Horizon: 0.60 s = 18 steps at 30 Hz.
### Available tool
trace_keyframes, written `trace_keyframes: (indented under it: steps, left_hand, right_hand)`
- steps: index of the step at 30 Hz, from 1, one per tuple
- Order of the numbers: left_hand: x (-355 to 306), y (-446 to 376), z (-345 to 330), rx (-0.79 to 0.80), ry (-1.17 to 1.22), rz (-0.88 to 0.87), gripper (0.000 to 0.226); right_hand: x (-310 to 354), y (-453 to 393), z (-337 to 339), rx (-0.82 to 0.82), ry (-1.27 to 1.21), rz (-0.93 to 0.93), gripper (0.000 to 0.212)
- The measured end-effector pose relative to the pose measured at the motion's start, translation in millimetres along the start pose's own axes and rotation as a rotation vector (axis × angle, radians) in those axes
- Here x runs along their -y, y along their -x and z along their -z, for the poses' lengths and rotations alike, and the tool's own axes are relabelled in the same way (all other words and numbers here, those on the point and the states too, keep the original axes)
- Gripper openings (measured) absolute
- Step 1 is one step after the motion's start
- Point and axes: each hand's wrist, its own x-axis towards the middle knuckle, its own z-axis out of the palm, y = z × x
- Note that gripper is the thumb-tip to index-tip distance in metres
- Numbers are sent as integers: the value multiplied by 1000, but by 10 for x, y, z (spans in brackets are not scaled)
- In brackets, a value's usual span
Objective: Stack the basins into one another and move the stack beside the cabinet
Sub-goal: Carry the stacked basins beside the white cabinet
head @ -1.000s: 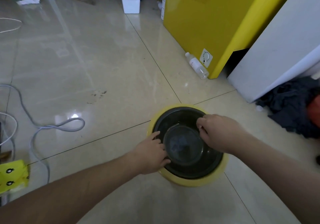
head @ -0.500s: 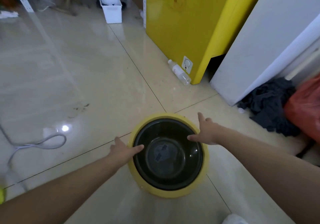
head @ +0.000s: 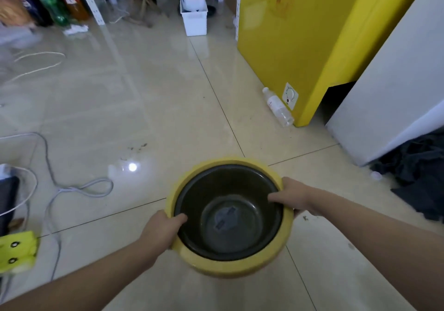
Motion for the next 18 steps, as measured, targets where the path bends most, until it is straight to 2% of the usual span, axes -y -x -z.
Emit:
trace_keyframes:
  steps: [5,9,14,18]
  left_hand:
    - [-585,33,-17,-186,-34,-103,16]
    - [-1303,39,-224,-269,-98,-211,17]
    - [-2111,-170,-551,-207,-213,-291,25]
    - [-2583,-286,-983,-137,-254,-340,48]
  right_hand:
    - [148,-77,390,-128,-38,110,50]
    - [-40,14,824,-355,-106,167,49]
    - [-415,130,1401,-481,-275,147,48]
    - [-720,188,1603,-605,-404,94,38]
